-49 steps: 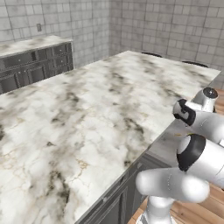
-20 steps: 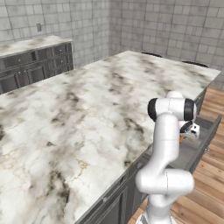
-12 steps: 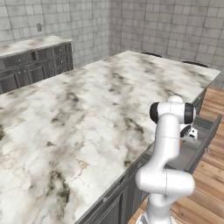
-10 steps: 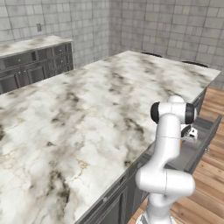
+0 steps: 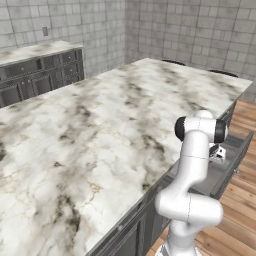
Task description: Organize the utensils by type. Pick up the wooden spoons from the counter and place them in the open cabinet. Then pick up the metallic utensils from the counter and place them in the open drawer.
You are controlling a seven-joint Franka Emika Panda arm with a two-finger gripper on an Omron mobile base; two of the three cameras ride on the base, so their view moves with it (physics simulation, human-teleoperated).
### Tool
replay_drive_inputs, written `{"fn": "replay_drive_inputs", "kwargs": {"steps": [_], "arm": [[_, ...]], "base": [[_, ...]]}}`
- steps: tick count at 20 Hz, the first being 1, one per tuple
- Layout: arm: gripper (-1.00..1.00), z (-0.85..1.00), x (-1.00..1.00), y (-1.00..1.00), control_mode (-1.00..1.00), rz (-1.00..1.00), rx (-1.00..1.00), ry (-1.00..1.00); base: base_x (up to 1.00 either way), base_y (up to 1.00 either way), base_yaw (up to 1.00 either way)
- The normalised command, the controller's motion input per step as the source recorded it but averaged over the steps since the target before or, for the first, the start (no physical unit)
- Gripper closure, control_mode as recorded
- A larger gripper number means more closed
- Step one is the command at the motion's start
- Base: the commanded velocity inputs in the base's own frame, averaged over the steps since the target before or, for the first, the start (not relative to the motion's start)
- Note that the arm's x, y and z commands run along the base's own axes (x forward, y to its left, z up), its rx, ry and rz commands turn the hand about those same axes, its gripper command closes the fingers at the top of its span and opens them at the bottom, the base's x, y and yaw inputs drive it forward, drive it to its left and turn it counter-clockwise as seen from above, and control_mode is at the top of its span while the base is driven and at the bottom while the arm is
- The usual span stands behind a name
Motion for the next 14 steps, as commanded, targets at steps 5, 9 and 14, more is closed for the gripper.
{"fn": "replay_drive_inputs", "kwargs": {"steps": [5,9,14], "arm": [[-1.00,0.00,0.00,0.00,-1.00,0.01,0.00,0.00],[-1.00,0.23,0.00,0.00,-1.00,0.02,0.04,0.00],[-1.00,0.86,-0.16,0.02,-1.00,0.06,0.05,-0.01]], "base": [[0.00,0.00,0.00],[0.00,0.00,0.00],[0.00,0.00,0.00]]}}
